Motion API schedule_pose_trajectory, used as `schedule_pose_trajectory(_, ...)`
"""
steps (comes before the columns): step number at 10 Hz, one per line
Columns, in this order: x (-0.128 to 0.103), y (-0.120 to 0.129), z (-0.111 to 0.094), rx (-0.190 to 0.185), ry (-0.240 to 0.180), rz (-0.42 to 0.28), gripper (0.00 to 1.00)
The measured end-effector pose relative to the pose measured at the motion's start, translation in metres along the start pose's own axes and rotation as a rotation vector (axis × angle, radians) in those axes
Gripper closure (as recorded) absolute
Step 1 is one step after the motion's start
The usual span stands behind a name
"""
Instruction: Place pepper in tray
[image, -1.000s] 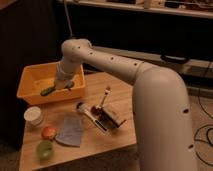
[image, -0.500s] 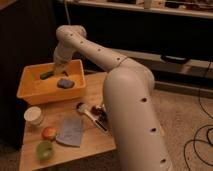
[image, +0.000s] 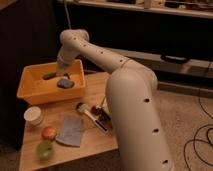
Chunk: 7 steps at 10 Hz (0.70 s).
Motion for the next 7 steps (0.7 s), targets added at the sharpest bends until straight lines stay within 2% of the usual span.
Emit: schedule_pose_trajectory(7,0.0020,-0.0002,-0.0008,0.001,0.000,0.003,0.29)
